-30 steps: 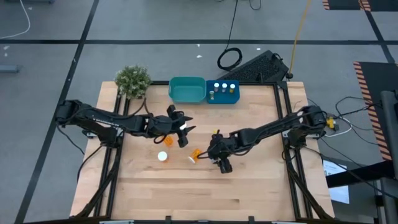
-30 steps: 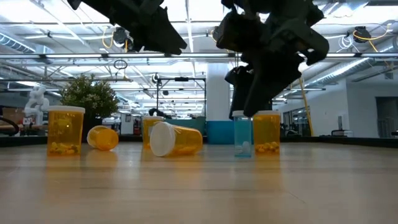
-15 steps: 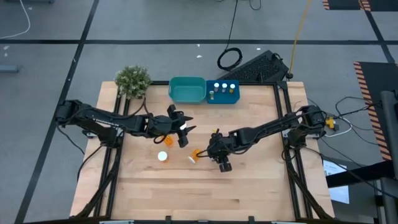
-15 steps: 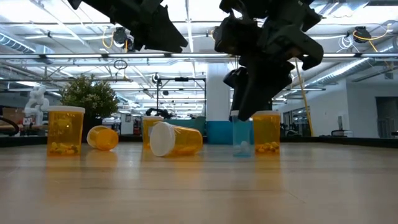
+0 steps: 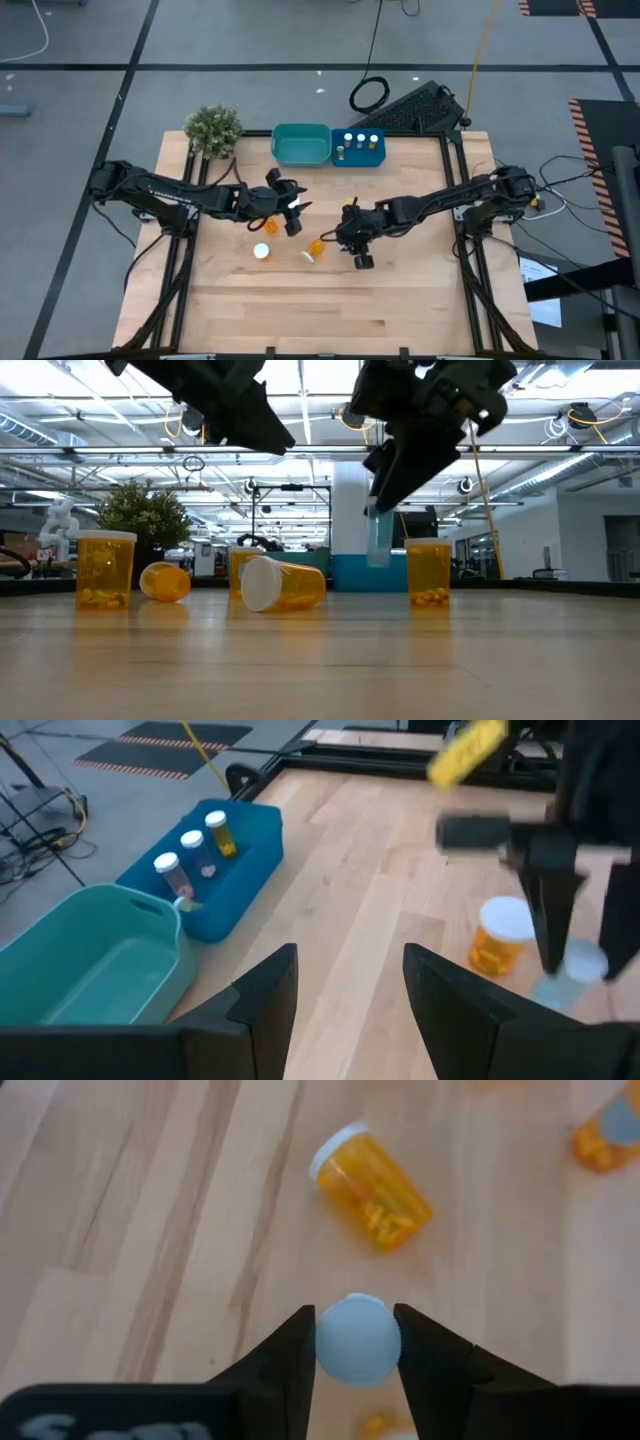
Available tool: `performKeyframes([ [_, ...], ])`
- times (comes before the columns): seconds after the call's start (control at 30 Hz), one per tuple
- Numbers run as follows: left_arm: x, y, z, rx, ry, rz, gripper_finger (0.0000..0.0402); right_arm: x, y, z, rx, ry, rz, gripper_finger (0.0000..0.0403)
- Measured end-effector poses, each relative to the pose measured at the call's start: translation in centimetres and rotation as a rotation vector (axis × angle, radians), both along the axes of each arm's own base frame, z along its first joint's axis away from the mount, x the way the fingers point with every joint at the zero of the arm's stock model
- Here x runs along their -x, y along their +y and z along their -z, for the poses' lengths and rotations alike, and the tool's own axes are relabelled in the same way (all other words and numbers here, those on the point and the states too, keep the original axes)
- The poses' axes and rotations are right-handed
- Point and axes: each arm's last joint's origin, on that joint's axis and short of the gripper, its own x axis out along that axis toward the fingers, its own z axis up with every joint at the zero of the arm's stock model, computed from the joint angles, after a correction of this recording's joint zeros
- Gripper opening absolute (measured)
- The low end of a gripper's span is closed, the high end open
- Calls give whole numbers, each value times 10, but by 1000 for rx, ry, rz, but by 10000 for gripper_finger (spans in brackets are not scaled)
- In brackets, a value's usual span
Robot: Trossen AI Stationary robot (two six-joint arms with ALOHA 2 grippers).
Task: Pick and place medicine bottles into bin by pill shape (circle, oval)
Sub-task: Put the small blue tablet bottle into the blue bin
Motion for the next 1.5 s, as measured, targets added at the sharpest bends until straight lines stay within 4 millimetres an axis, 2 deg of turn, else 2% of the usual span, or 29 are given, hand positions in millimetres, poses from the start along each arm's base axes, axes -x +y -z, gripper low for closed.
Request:
performKeyframes([
  [0.37,1,-1,2,33,4,-15,186,29,-36,-47,-4,-61,108,119],
  [0.53,0,-1,4,41,10,-19,186,39,-55,-61,11,-100,158,120],
  [0.93,1,-2,4,61,9,-28,186,39,-102,-112,103,-90,209,120],
  [1.23,1,-2,4,59,12,-23,186,44,-149,-123,169,-54,273,116],
  [1.5,1,-1,4,57,12,-26,186,62,-186,-123,162,-43,337,116],
])
